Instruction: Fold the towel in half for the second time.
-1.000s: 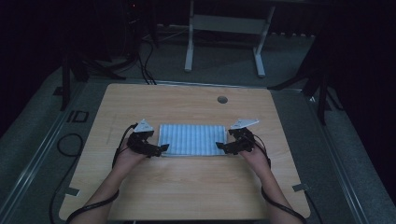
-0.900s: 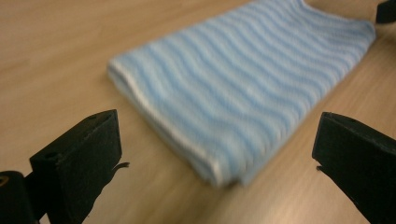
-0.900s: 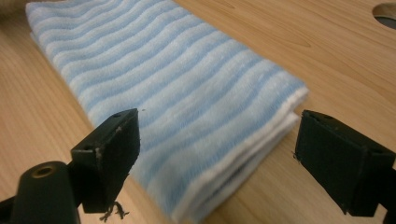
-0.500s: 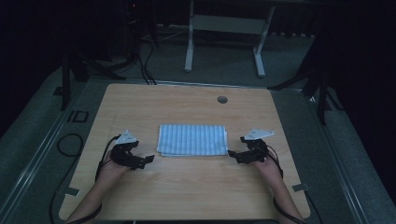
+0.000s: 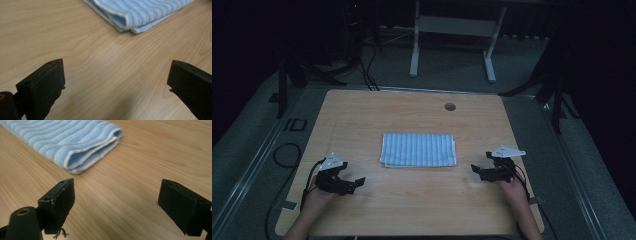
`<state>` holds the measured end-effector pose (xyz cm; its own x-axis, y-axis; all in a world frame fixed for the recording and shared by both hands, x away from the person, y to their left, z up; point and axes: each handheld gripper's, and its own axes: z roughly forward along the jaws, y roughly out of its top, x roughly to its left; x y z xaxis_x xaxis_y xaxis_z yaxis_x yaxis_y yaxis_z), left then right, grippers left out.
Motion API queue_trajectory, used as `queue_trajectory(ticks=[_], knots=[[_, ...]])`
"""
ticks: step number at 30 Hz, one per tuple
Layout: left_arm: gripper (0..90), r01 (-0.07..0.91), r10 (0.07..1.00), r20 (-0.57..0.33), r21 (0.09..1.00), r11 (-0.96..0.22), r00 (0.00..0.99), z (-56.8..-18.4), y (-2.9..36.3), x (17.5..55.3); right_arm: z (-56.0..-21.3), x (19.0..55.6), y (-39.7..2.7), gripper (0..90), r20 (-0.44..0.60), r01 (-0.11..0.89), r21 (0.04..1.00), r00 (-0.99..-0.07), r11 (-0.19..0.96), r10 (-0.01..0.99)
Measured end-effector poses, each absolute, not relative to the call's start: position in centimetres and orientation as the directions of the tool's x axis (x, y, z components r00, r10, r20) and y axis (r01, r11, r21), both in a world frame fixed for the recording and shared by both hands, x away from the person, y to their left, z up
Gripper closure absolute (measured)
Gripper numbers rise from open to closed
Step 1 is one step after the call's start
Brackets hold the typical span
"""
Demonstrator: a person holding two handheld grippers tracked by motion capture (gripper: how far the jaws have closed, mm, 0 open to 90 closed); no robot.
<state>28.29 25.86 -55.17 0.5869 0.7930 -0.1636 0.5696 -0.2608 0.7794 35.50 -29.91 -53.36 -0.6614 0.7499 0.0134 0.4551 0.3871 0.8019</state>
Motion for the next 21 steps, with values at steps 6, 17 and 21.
queue_trajectory(ticks=[6, 17, 21], knots=[[1.4, 0.565, 0.821, -0.141, 0.788, -0.246, 0.554, -55.5, 27.3, 27.4, -53.2, 33.9, -31.6, 13.9, -0.014, 0.467, 0.793, -0.629, 0.392, 0.777], [1.4, 0.578, 0.851, -0.191, 0.802, -0.153, 0.49, -55.7, 29.5, 25.8, -53.5, 30.8, -34.4, 13.9, -0.008, 0.484, 0.819, -0.528, 0.308, 0.849], [1.4, 0.561, 0.862, -0.168, 0.814, -0.152, 0.478, -55.5, 29.6, 25.3, -53.5, 30.2, -35.6, 13.8, 0.011, 0.486, 0.834, -0.489, 0.261, 0.872]])
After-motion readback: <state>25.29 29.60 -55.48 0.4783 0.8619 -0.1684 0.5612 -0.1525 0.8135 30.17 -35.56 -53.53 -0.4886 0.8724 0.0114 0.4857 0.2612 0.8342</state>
